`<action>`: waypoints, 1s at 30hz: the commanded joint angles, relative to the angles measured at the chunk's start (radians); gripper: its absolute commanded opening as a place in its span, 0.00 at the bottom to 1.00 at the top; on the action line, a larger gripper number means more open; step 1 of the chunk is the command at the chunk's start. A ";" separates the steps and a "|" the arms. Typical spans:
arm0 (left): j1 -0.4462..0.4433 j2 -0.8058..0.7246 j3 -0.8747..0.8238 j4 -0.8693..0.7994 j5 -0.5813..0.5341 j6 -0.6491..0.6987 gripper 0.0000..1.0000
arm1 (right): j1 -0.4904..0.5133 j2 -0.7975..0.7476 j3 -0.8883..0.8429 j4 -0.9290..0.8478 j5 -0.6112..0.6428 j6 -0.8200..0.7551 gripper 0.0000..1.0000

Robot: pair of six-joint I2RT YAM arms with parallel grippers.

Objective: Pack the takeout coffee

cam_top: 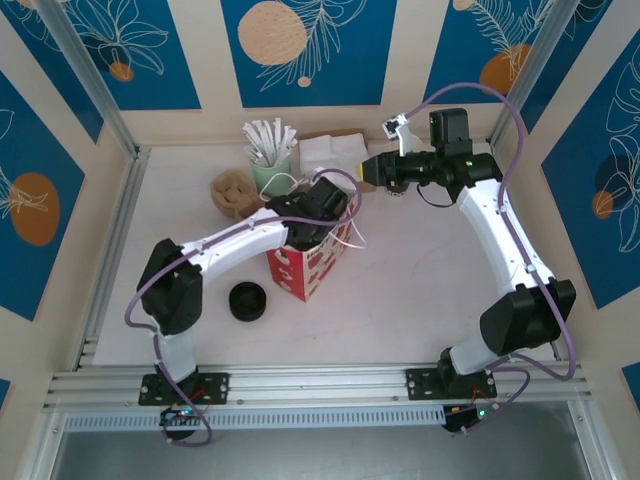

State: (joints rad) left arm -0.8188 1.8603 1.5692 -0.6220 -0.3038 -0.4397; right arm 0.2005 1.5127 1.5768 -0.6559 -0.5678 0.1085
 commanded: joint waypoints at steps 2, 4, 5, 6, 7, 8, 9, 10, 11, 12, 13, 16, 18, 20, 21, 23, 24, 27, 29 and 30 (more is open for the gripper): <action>0.024 0.053 0.058 -0.077 0.043 -0.033 0.59 | 0.011 -0.036 -0.048 0.013 -0.006 0.027 0.42; 0.030 0.073 0.080 -0.102 0.057 -0.043 0.59 | 0.016 -0.046 -0.064 0.016 -0.003 0.037 0.41; 0.031 0.077 0.083 -0.104 0.059 -0.044 0.59 | 0.019 -0.050 -0.072 0.019 -0.001 0.043 0.41; 0.031 0.082 0.084 -0.106 0.059 -0.045 0.59 | 0.023 -0.057 -0.080 0.024 -0.002 0.049 0.41; 0.032 0.087 0.084 -0.108 0.063 -0.048 0.59 | 0.026 -0.062 -0.090 0.027 0.000 0.053 0.41; 0.035 0.093 0.087 -0.110 0.067 -0.049 0.59 | 0.028 -0.067 -0.097 0.028 0.001 0.057 0.41; 0.036 0.098 0.090 -0.113 0.073 -0.051 0.59 | 0.032 -0.071 -0.104 0.030 0.003 0.062 0.41; 0.035 0.104 0.091 -0.113 0.078 -0.052 0.59 | 0.033 -0.075 -0.110 0.030 0.004 0.065 0.41; 0.036 0.109 0.093 -0.114 0.077 -0.054 0.59 | 0.035 -0.081 -0.116 0.033 0.007 0.069 0.41; 0.038 0.113 0.094 -0.114 0.079 -0.056 0.59 | 0.038 -0.086 -0.122 0.033 0.009 0.072 0.41; 0.039 0.118 0.095 -0.115 0.081 -0.057 0.59 | 0.039 -0.091 -0.126 0.035 0.009 0.075 0.41; 0.041 0.130 0.100 -0.114 0.086 -0.054 0.59 | 0.045 -0.102 -0.140 0.035 0.016 0.083 0.41; 0.041 0.135 0.103 -0.109 0.086 -0.053 0.59 | 0.046 -0.105 -0.141 0.032 0.018 0.088 0.41; 0.043 0.137 0.108 -0.104 0.088 -0.051 0.59 | 0.047 -0.106 -0.139 0.029 0.023 0.093 0.41; 0.043 0.137 0.116 -0.105 0.088 -0.049 0.59 | 0.048 -0.106 -0.138 0.027 0.027 0.098 0.41; 0.044 0.131 0.132 -0.107 0.086 -0.044 0.61 | 0.048 -0.101 -0.134 0.026 0.035 0.112 0.41; 0.045 0.127 0.139 -0.109 0.083 -0.043 0.62 | 0.047 -0.096 -0.130 0.027 0.038 0.121 0.42; 0.048 0.111 0.173 -0.120 0.080 -0.039 0.69 | 0.049 -0.083 -0.124 0.030 0.041 0.147 0.43; 0.048 0.103 0.202 -0.132 0.076 -0.036 0.75 | 0.056 -0.068 -0.116 0.023 0.048 0.160 0.46; 0.048 0.100 0.218 -0.139 0.073 -0.033 0.78 | 0.061 -0.061 -0.110 0.016 0.051 0.160 0.46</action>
State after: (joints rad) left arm -0.7834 1.9533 1.7260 -0.7258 -0.2436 -0.4744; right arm 0.2401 1.4384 1.4452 -0.6273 -0.5037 0.2432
